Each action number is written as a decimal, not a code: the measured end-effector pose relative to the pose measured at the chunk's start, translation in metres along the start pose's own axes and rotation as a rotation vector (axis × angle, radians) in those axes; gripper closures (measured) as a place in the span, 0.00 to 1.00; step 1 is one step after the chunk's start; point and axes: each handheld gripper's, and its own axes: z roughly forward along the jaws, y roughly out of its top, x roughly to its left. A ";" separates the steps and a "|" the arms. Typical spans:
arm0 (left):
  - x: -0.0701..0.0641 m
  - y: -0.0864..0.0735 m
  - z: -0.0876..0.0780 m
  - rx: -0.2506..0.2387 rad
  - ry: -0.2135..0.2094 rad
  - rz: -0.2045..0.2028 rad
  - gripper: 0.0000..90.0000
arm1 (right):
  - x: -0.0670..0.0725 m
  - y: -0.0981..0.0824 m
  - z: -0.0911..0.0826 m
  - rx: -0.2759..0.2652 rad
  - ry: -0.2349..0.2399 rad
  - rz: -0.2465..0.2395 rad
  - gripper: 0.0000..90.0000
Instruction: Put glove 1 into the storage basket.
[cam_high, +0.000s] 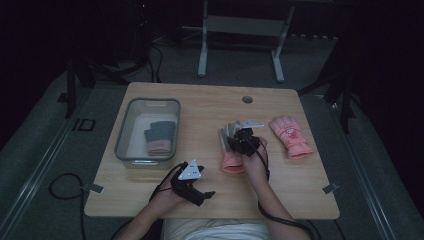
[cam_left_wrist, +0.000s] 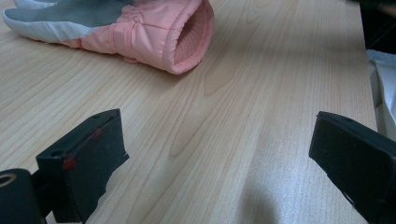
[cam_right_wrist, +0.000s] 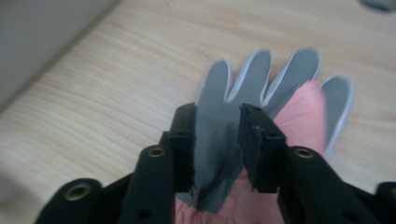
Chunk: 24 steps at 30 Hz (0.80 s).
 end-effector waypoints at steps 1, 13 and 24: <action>0.000 0.000 0.000 -0.001 -0.002 -0.003 0.03 | -0.003 0.002 -0.007 -0.016 0.001 0.003 0.73; -0.001 0.000 0.000 -0.003 -0.006 -0.001 0.03 | -0.088 0.006 -0.060 -0.112 -0.027 -0.113 0.63; -0.002 0.000 0.001 -0.002 0.002 -0.008 0.04 | -0.176 -0.013 -0.078 -0.064 -0.147 -0.089 0.60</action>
